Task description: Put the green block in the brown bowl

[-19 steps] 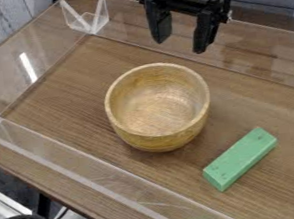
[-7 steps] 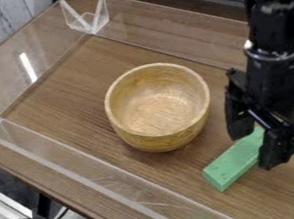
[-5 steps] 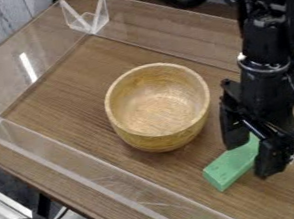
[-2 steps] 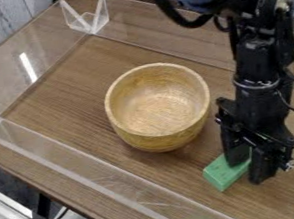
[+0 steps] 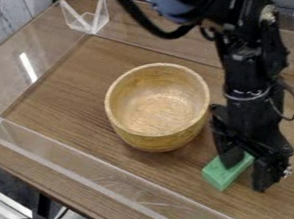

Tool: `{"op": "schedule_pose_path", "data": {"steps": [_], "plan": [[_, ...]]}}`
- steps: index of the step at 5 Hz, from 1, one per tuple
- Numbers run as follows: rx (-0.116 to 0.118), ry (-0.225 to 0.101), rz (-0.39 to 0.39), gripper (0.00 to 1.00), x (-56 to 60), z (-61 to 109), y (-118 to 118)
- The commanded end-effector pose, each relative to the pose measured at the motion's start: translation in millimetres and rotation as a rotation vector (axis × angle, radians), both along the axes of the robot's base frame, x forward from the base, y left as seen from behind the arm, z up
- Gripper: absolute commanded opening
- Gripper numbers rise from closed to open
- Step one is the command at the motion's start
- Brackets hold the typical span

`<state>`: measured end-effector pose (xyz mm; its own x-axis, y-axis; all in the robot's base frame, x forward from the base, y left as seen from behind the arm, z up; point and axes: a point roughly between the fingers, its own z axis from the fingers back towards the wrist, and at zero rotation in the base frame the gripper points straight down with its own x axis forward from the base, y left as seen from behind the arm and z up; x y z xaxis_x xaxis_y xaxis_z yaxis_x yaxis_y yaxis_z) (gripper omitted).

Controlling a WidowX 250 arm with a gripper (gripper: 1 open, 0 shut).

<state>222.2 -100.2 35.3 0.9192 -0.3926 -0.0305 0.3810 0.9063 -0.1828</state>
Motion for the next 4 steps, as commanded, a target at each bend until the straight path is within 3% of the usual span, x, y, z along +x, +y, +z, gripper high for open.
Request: {"op": "schedule_pose_path", "data": {"steps": [1,2,3,4], "plan": [[0.045,0.008,-0.009,1.0,5.8,12.0,0.2],[0.036,0.002,0.005,0.0,13.4,9.9,5.3],[0.025,-0.008,0.019,1.0,20.5,9.6,10.2],[0.022,-0.026,0.031,0.0,20.3,9.9,10.2]]}}
